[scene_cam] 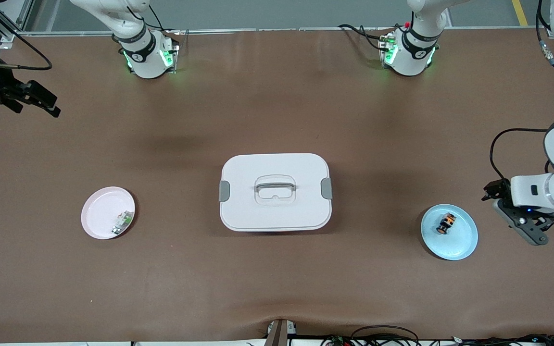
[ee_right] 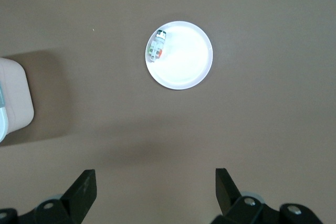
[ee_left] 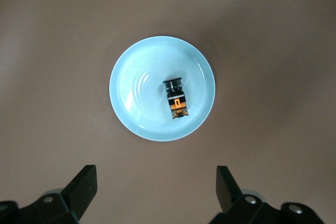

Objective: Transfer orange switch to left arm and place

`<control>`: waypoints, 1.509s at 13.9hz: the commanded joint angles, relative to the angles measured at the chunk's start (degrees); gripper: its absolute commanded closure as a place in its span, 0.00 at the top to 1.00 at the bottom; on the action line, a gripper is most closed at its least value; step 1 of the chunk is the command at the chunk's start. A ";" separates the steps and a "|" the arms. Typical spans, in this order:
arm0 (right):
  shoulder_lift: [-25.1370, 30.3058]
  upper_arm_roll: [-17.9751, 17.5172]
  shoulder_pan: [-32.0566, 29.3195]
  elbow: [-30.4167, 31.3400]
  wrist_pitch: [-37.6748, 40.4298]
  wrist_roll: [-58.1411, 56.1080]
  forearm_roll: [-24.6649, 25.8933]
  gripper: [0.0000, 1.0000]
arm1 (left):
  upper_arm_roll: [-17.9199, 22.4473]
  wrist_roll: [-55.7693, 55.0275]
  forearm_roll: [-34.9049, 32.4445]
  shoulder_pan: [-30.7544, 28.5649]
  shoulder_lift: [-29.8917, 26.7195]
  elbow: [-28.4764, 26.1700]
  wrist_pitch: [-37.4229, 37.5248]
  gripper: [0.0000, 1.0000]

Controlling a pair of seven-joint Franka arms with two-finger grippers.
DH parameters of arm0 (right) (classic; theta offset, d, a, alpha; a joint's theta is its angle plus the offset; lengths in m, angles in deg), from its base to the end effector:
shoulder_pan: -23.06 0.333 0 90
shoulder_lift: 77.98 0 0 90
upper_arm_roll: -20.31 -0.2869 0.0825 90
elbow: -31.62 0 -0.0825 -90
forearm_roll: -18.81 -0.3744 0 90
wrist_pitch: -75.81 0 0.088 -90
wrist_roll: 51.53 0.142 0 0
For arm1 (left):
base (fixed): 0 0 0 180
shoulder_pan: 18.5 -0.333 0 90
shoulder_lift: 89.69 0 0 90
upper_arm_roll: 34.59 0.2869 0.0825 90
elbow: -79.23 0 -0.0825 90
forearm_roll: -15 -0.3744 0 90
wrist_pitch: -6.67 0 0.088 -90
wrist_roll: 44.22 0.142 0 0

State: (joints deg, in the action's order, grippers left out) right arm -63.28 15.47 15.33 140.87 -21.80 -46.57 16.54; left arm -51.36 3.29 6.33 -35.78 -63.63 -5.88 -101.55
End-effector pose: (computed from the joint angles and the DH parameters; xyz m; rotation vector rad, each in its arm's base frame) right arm 0.4822 -0.0160 0.5464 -3.1136 0.2237 -0.0816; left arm 0.6585 0.0443 0.3599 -2.8645 1.2858 0.0550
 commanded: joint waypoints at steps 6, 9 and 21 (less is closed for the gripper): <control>-6.07 7.38 6.59 -8.33 0.14 -3.99 1.92 1.00 | -0.27 -21.55 1.11 0.32 -9.61 -0.32 7.31 1.00; -7.84 7.56 6.24 -10.89 0.49 -4.26 1.83 1.00 | -2.29 -30.44 1.29 0.23 -12.86 0.65 8.47 1.00; -8.55 7.47 6.41 -10.89 2.51 -4.52 1.83 1.00 | -5.56 -52.09 1.29 2.85 -21.04 0.30 15.23 1.00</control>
State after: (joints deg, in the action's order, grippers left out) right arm -71.12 22.67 21.37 131.26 -20.29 -50.72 17.49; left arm -58.29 -48.21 6.93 -34.66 -82.10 -4.86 -87.85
